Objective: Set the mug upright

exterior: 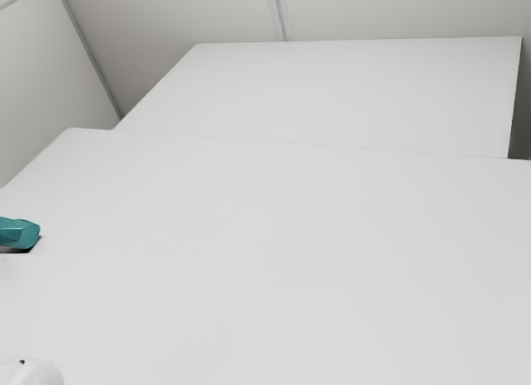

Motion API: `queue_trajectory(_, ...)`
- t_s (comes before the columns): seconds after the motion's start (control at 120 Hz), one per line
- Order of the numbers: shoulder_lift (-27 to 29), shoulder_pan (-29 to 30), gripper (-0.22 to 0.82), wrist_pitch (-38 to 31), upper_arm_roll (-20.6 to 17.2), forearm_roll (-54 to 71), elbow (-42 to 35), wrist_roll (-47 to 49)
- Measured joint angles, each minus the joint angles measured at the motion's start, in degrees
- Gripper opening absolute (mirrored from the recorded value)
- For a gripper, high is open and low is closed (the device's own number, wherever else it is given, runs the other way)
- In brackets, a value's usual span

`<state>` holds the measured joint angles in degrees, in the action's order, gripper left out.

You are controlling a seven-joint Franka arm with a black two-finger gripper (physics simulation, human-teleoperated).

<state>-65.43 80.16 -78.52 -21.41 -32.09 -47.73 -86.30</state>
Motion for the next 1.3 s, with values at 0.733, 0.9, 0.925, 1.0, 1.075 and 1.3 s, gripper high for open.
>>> queue_trajectory(0.733, -1.2, 0.2, 0.6, 5.1, -0.8, 0.0, 2.0, -1.1)
queue_trajectory(0.9, -1.7, 0.3, 0.6, 5.3, -1.1, 0.0, 2.4, -1.3)
queue_trajectory(0.925, -1.7, 0.3, 0.6, 5.4, -1.1, 0.0, 2.5, -1.4)
queue_trajectory(1.0, -1.8, 0.4, 0.6, 5.4, -1.1, 0.0, 2.8, -1.5)
queue_trajectory(1.075, -1.7, 0.4, 0.59, 5.5, -1.1, 0.0, 3.3, -1.5)
queue_trajectory(1.3, -1.7, 0.4, 0.58, 5.2, -1.1, 0.2, 4.1, -1.7)
